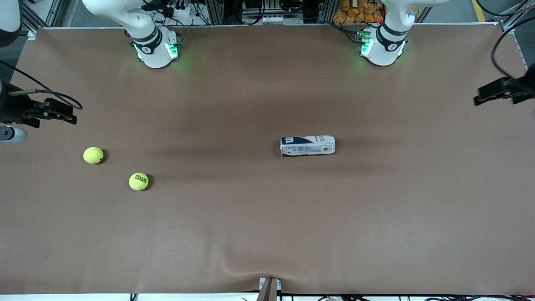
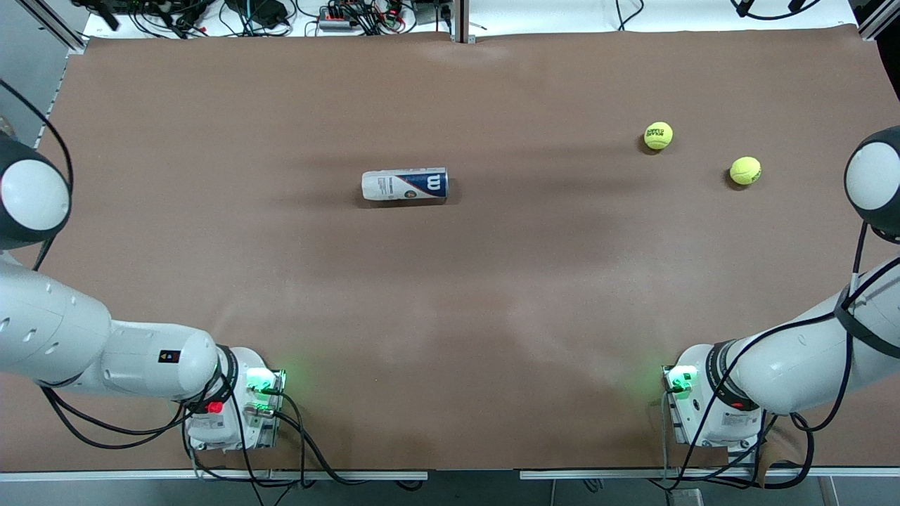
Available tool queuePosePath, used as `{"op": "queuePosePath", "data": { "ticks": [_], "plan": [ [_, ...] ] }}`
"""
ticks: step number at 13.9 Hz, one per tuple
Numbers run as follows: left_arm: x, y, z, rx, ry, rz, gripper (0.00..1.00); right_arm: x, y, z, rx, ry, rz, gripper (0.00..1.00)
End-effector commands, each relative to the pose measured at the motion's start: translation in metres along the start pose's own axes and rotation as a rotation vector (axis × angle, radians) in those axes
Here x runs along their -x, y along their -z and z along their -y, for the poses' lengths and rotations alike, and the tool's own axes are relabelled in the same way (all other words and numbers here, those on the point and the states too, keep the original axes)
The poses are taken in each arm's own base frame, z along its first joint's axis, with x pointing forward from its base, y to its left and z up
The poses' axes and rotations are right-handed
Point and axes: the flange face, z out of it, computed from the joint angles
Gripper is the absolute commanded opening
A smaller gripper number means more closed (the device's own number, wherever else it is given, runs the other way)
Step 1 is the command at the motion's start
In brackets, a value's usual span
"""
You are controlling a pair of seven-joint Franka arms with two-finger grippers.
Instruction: Insert tennis ball vertically with right arm
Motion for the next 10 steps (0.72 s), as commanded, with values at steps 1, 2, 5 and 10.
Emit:
{"op": "queuePosePath", "data": {
  "ticks": [1, 2, 5, 10],
  "plan": [
    [-0.011, -0.020, -0.031, -0.001, -0.142, 0.053, 1.00, 0.018, 0.013, -0.013, -0.024, 0.009, -0.006, 1.00],
    [-0.016, -0.027, -0.040, -0.001, -0.225, 0.068, 1.00, 0.022, 0.013, -0.018, -0.031, 0.002, -0.006, 1.00],
    [-0.025, -0.051, -0.071, 0.020, -0.411, 0.114, 1.00, 0.033, 0.019, -0.029, -0.025, -0.008, -0.015, 1.00],
    [-0.037, -0.104, -0.150, 0.105, -0.719, 0.207, 1.00, 0.052, 0.017, -0.025, 0.018, 0.000, -0.037, 1.00]
  ]
}}
